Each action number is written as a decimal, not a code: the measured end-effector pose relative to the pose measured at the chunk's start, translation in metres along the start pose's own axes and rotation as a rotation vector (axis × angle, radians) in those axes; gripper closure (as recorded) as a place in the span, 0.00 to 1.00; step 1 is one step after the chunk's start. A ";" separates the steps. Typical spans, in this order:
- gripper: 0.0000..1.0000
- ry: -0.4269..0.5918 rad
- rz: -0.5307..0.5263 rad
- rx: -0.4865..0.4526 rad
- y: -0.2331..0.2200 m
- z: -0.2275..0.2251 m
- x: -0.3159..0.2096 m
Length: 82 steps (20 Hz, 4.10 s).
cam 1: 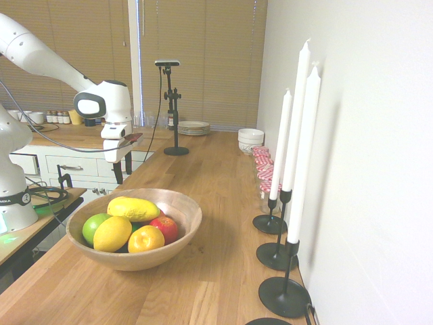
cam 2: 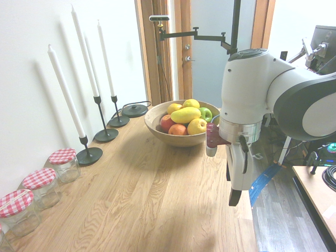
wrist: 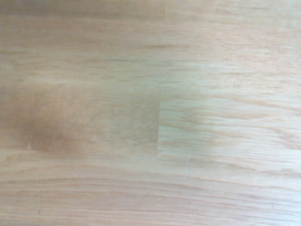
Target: Take mango out of the basket
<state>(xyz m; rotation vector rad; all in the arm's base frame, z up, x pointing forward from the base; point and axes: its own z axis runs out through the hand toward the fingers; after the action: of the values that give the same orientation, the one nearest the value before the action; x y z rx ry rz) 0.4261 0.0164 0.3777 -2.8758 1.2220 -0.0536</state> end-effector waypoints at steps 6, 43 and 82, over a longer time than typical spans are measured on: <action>0.00 0.042 0.030 0.018 -0.001 -0.019 0.018; 1.00 0.143 0.062 -0.006 0.144 -0.091 0.328; 0.00 0.146 0.091 0.007 0.136 -0.100 0.323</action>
<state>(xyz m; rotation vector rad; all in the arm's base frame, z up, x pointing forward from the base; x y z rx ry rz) 0.5484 -0.3112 0.4820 -2.8503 1.3706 -0.2703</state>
